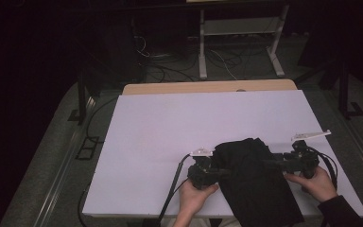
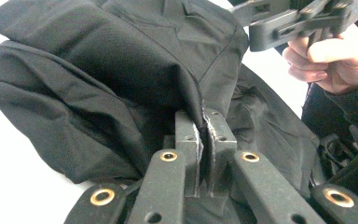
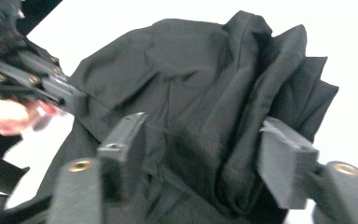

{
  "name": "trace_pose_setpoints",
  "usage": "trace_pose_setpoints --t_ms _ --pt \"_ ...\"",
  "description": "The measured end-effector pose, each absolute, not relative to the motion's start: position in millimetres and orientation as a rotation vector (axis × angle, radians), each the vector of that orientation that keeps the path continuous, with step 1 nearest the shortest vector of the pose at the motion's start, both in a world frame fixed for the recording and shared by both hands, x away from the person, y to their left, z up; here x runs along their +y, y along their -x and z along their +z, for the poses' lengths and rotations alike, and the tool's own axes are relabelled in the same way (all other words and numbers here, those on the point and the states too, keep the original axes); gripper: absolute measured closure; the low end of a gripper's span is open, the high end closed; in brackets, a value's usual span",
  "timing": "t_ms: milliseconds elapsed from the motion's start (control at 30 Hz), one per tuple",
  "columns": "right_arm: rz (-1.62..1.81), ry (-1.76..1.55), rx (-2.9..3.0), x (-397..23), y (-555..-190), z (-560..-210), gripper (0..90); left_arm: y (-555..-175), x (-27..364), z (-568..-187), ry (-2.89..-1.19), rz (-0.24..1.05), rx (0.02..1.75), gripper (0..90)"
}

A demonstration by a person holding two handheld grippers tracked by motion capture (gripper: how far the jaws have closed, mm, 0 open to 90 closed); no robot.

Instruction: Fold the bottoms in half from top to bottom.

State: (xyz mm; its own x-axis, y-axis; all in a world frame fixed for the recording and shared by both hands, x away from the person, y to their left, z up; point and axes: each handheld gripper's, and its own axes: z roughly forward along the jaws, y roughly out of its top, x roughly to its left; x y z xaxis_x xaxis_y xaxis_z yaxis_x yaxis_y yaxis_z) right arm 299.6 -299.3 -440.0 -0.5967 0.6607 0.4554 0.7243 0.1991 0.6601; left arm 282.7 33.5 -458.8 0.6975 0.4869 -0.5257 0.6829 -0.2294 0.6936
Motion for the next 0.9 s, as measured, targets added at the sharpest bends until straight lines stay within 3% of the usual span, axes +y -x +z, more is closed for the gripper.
trace_pose_setpoints --t_ms 200,367,500,900 --pt "-1.442 1.389 -2.344 -299 -303 -436 13.2 -284 33 -462 -1.890 -0.253 0.906 84.7" --pt "-1.429 1.395 -2.355 -295 -309 -436 12.8 -284 33 -461 -1.888 -0.253 0.902 84.7" --pt "-1.440 1.362 -2.395 -290 -315 -432 4.8 -285 32 -461 -1.887 -0.252 0.899 84.7" --pt "-1.446 1.366 -2.455 -282 -337 -421 2.3 -286 31 -460 -1.898 -0.253 0.891 84.6"
